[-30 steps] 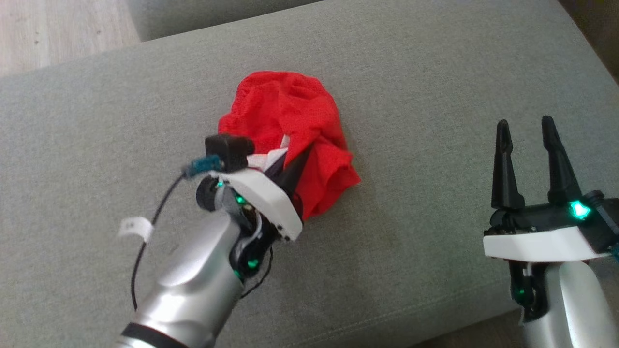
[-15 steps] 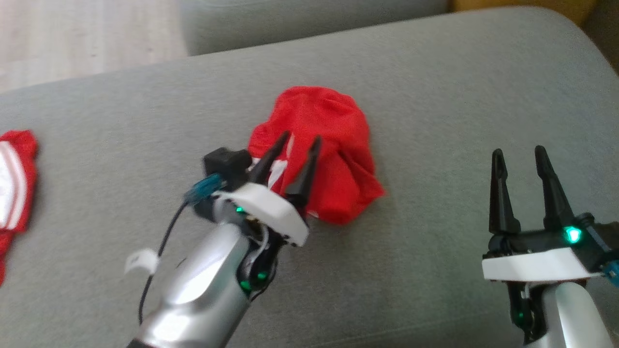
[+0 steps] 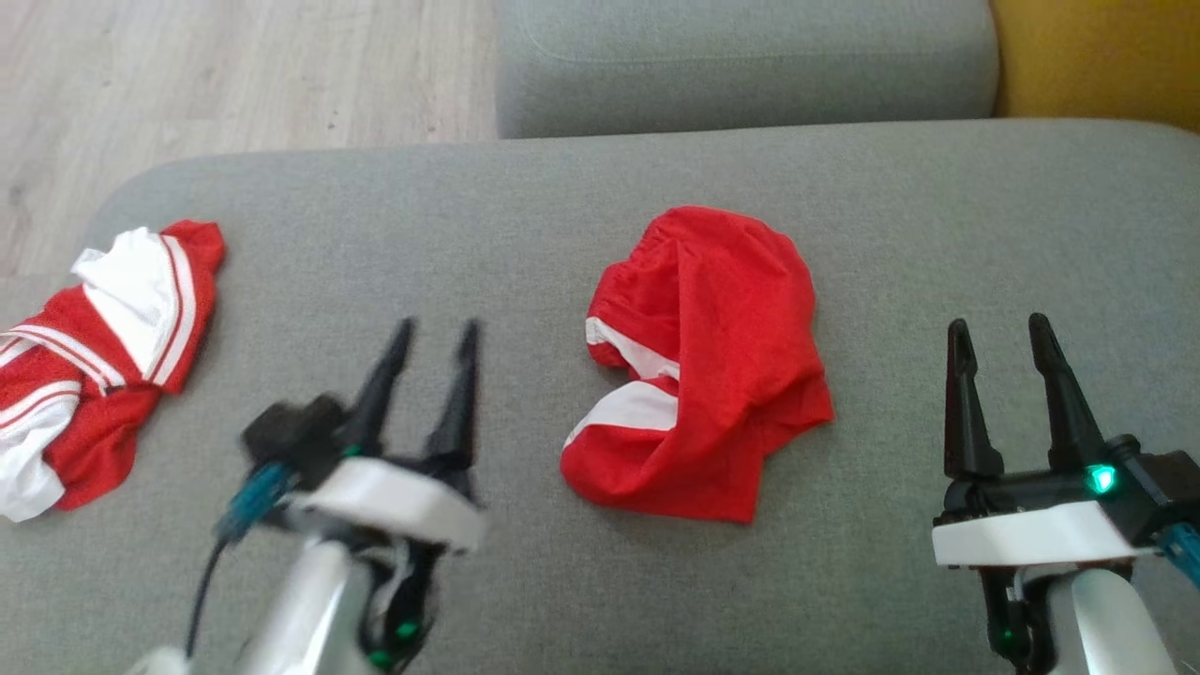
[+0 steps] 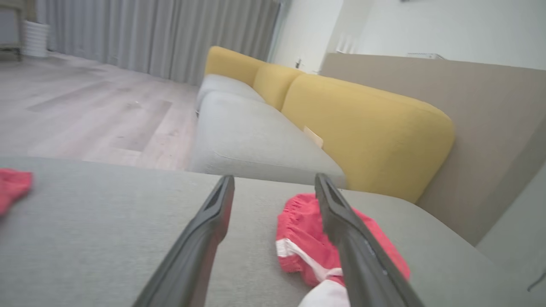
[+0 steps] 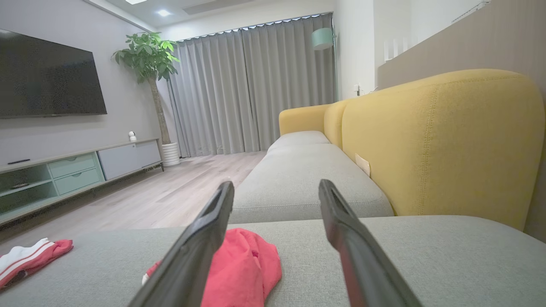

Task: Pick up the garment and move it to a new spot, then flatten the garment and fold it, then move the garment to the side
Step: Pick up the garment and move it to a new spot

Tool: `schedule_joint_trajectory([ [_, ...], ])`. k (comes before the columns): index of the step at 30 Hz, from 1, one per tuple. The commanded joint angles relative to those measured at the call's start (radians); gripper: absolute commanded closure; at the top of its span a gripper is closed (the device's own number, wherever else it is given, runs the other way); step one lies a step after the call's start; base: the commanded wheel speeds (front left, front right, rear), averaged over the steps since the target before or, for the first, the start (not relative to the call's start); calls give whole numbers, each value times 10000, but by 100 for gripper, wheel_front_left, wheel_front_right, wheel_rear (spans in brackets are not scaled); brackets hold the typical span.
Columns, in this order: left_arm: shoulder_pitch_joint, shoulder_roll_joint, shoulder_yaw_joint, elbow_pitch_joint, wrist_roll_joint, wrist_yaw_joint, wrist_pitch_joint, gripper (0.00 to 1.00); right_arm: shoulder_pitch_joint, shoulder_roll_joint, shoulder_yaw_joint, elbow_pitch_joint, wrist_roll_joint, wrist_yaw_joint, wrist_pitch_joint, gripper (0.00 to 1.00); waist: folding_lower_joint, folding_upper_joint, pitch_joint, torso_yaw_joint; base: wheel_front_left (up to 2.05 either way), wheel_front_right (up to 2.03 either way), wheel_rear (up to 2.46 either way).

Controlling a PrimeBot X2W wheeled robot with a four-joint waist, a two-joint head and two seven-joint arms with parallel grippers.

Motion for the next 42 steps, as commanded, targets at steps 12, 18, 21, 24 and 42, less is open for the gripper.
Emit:
schedule_joint_trajectory([
  [12,2854,294,3369,-2207,3090,65,-121,0,457,-35,22,6,39,-9,-23,0,0,0,-380,134,0,0,0],
  [18,3270,171,3621,-2270,3916,960,-122,0,625,-35,-4,109,14,-9,-23,0,0,0,-446,218,0,0,0],
  [21,3323,127,3523,-2363,3914,924,-122,0,752,-35,-14,161,-5,-9,-23,0,0,0,-481,298,0,0,0],
  [24,3347,99,3475,-2427,3888,874,-122,0,863,-35,54,248,-38,-9,-23,0,0,0,-525,344,0,0,0],
  [42,3247,35,3404,-2326,3817,534,-122,0,1018,-35,313,502,-161,-9,-23,0,0,0,-685,222,0,0,0],
])
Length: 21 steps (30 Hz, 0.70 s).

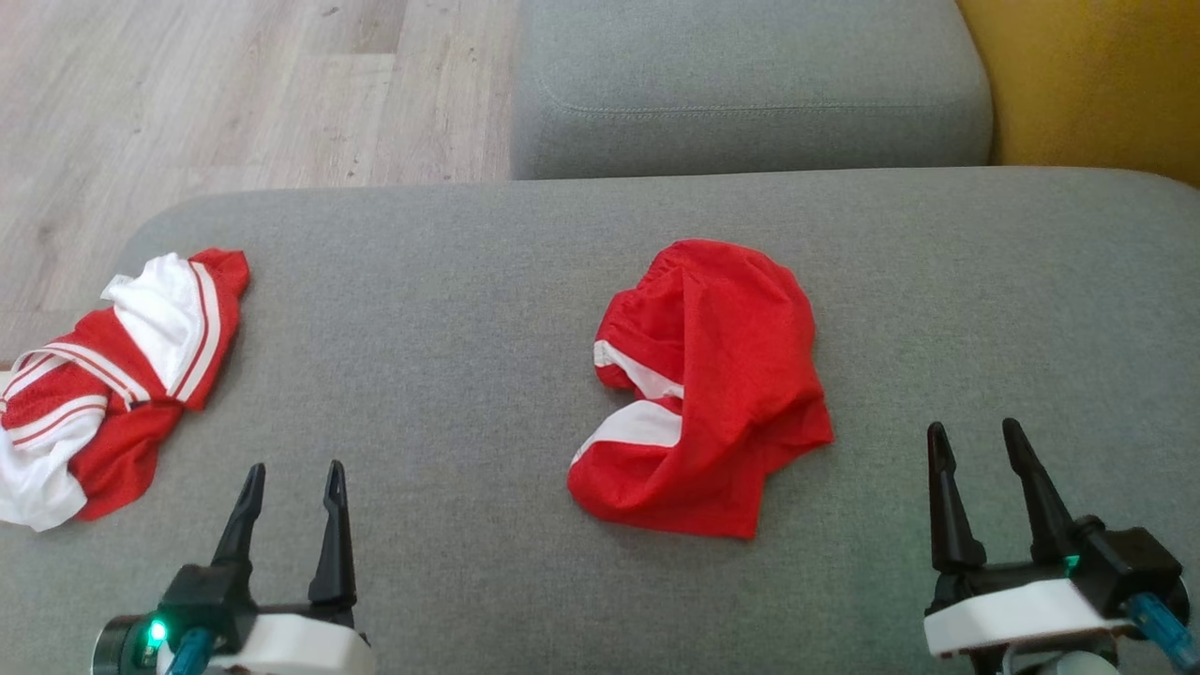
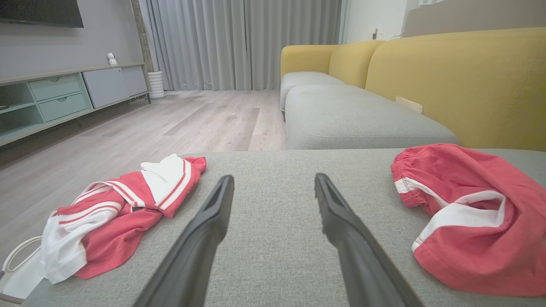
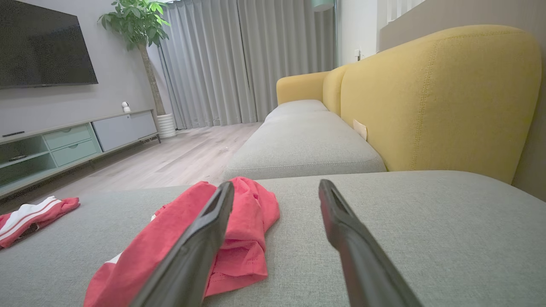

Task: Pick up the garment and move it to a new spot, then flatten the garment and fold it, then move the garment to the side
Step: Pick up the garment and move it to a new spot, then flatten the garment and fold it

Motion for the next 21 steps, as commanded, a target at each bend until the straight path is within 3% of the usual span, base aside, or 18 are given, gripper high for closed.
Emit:
schedule_joint_trajectory([
  [1,-478,-34,267,-301,-75,-6,-122,0,-191,-55,255,-278,-64,-9,-24,0,0,0,-3,-7,0,0,0],
  [21,-532,-19,54,-80,253,-234,-122,0,-168,-55,545,98,107,-9,-24,0,0,0,41,-96,0,0,0],
])
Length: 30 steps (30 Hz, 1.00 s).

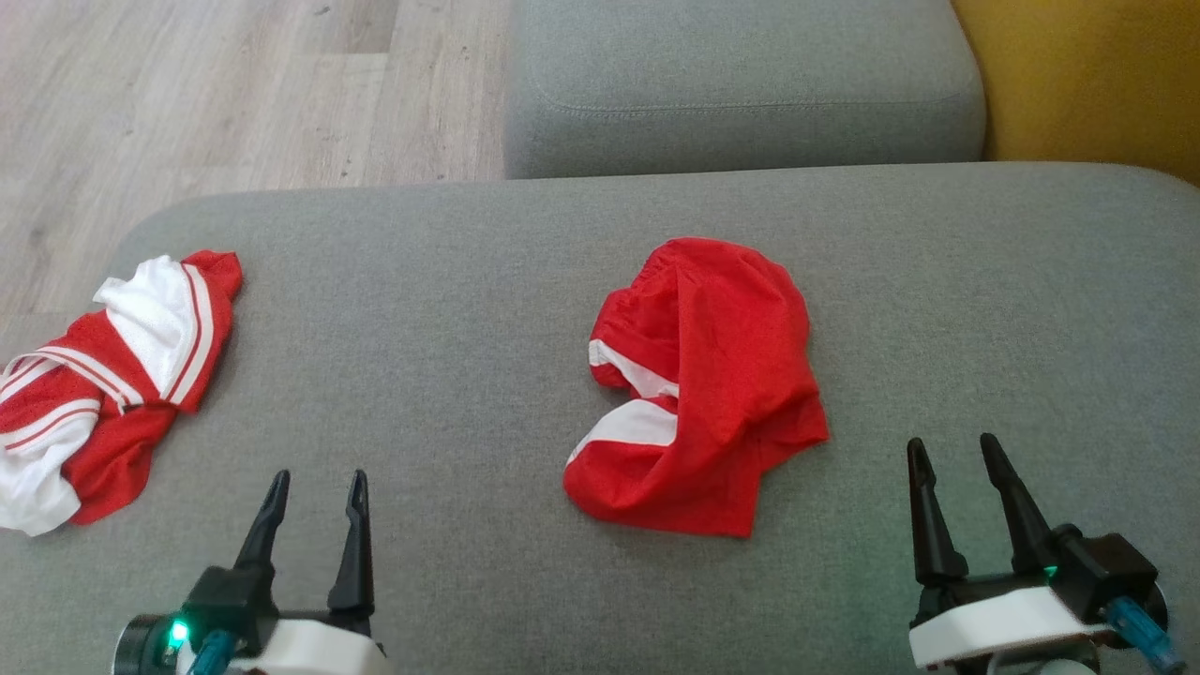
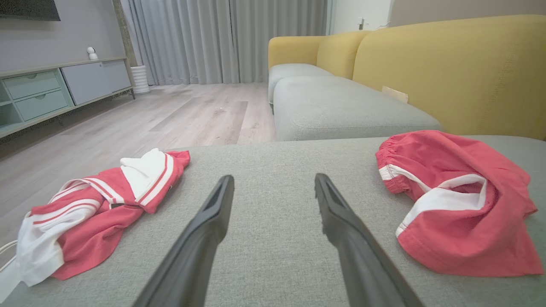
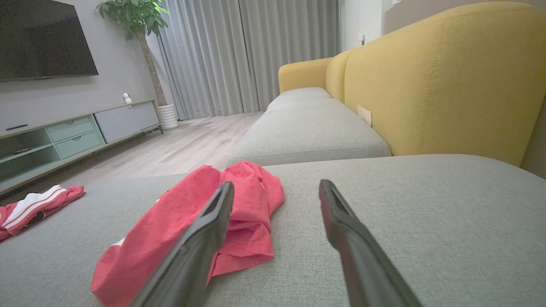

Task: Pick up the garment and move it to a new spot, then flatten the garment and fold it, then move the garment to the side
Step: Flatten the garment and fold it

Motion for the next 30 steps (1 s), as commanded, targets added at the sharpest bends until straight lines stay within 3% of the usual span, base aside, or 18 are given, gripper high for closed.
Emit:
schedule_joint_trajectory([
  [1,-559,-2,267,-336,89,-119,-122,0,-183,-56,264,-290,13,-7,-26,0,0,0,21,-15,0,0,0],
  [11,-1741,-21,-373,636,-219,-786,-122,0,-313,-56,428,-357,-136,-7,-26,0,0,0,447,-132,0,0,0],
  [16,-3314,-28,-1262,2365,-352,-1141,-122,0,-470,-56,636,-422,-308,-7,-26,0,0,0,880,-380,0,0,0],
  [30,-7403,-34,-3517,6190,-1687,-1293,-122,0,-1477,-56,999,-693,-546,-7,-26,0,0,0,2831,-1294,0,0,0],
])
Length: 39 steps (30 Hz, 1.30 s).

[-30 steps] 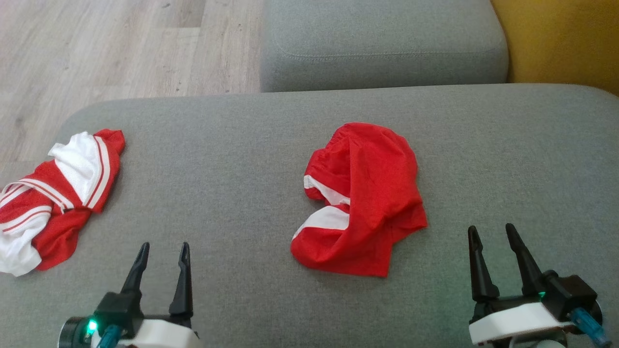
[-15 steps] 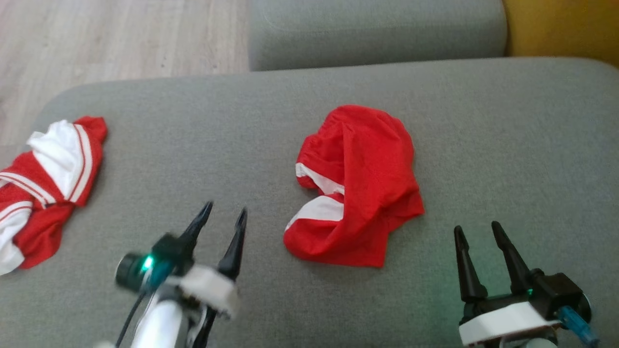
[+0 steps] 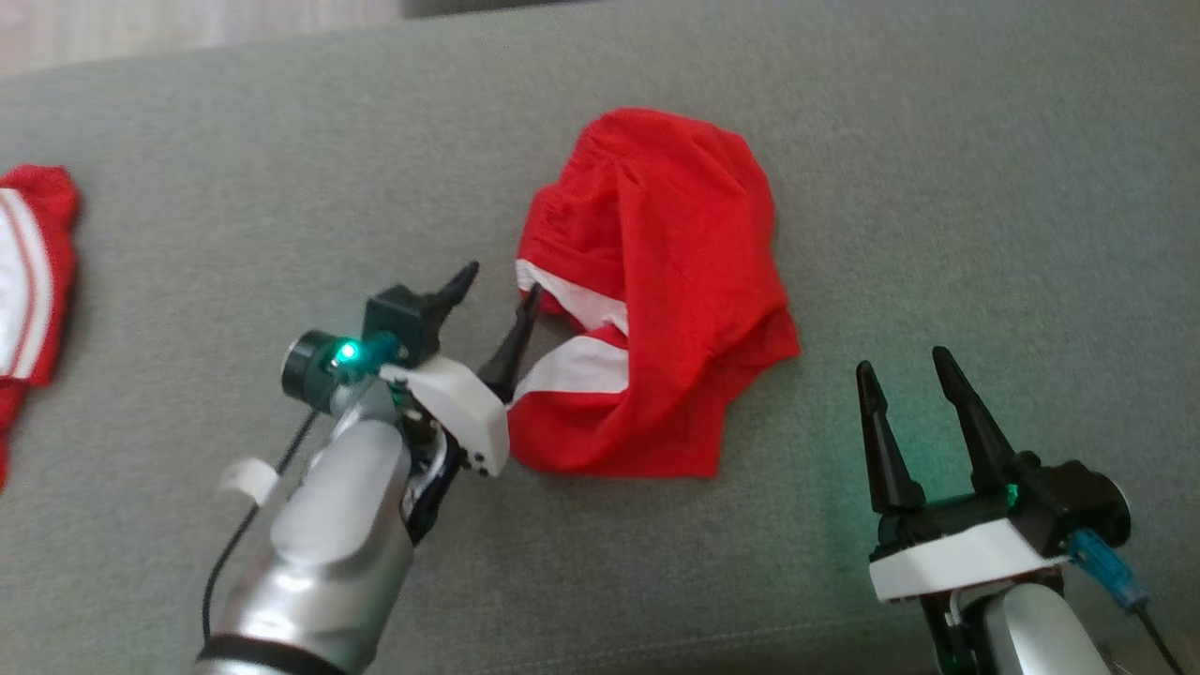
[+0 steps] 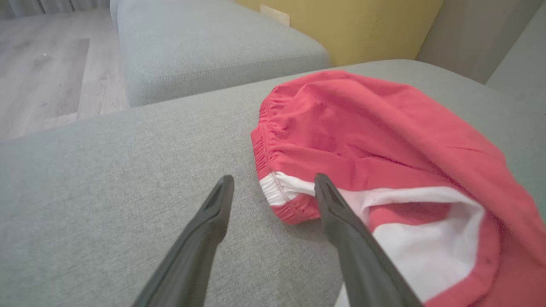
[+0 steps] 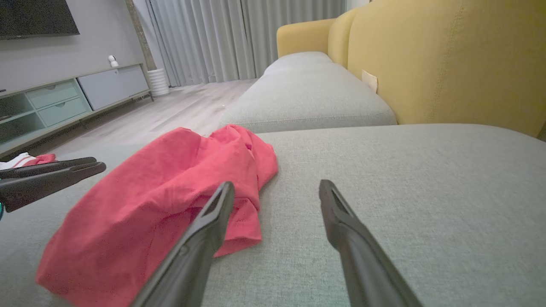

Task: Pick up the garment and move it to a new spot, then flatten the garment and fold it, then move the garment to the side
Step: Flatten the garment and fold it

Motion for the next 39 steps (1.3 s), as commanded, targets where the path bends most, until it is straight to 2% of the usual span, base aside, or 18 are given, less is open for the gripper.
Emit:
schedule_joint_trajectory([
  [1,-559,140,270,-69,-160,-28,-120,0,-343,-53,261,-342,-1,-7,-36,0,0,0,343,-279,0,0,0],
  [11,-1335,249,380,1149,-165,-7,-120,0,-662,-53,490,-296,109,-7,-36,0,0,0,661,-787,0,0,0],
  [17,-1698,208,327,2199,-82,14,-120,0,-778,-53,475,-325,124,-7,-36,0,0,0,791,-851,0,0,0],
  [18,-1751,199,302,2248,-84,11,-120,65,-780,-53,461,-329,128,-7,-36,0,0,0,802,-849,0,0,0],
  [19,-1786,192,245,2293,-67,7,-120,100,-778,-53,452,-325,133,-7,-36,0,0,0,798,-846,0,0,0],
  [24,-1808,169,49,2057,-145,-15,-120,100,-718,-53,454,-268,260,-7,-36,0,0,0,597,-828,0,0,0],
  [27,-1813,156,-383,1486,-153,-24,-120,100,-662,-53,492,-229,406,-7,-36,0,0,0,325,-840,0,0,0],
  [33,-2270,143,-2355,-457,-972,-28,-120,100,-504,-53,606,-109,662,-7,-36,0,0,0,-255,-938,0,0,0],
  [36,-3108,142,-3293,-1137,-1654,-29,-117,100,-485,-53,722,-51,782,-7,-36,0,0,0,-443,-1086,0,0,0],
  [39,-4326,141,-3818,-1405,-2428,-29,69,100,-520,-53,879,-50,899,-7,-36,0,0,0,-523,-1366,0,0,0],
])
